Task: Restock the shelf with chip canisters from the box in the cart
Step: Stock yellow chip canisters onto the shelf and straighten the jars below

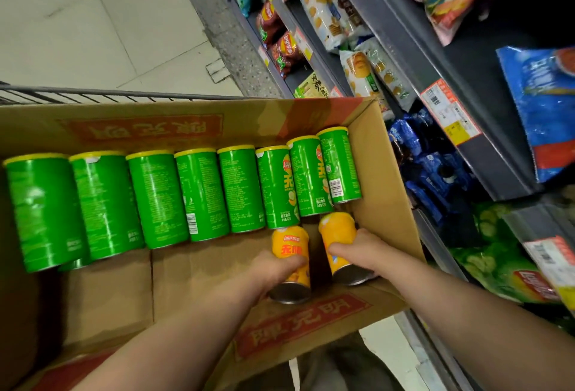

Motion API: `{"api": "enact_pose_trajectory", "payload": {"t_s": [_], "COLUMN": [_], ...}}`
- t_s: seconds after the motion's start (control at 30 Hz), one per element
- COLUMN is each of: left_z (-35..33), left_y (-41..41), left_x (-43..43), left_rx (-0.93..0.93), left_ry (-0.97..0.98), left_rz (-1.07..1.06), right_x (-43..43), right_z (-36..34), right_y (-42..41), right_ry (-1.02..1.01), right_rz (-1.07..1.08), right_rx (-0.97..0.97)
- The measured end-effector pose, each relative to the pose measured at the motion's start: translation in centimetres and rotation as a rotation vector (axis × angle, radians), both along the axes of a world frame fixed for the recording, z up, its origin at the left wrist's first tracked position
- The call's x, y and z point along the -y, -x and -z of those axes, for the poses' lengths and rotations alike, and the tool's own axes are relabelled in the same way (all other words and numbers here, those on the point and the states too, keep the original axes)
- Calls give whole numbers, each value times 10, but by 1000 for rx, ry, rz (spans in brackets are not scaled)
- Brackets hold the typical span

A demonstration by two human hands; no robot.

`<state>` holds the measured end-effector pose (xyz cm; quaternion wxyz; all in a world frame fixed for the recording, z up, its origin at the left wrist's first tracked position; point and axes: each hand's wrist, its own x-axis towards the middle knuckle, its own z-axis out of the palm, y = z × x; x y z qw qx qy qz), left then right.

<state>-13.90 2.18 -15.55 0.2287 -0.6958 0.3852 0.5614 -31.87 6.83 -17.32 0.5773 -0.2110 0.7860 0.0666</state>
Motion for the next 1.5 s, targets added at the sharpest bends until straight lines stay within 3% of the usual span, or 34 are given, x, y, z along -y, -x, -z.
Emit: {"api": "enact_pose_trajectory", "payload": {"t_s": [0.37, 0.67, 0.97, 1.5], "left_z": [-56, -116, -148, -182], "left_y": [-33, -70, -89, -43], "left_x": [-10, -26, -47, -144], "left_rx": [-191, -414, -523, -754], "left_ry": [227, 448, 595, 540], "left_rz": [57, 66, 119, 424], "right_x": [-30, -60, -96, -250], "right_z": [-76, -137, -183, -240], "right_y": [-42, -86, -123, -138], "right_ry": [271, 481, 638, 690], "right_rz": [125, 233, 352, 761], "right_rx": [-181, -238, -313, -452]}}
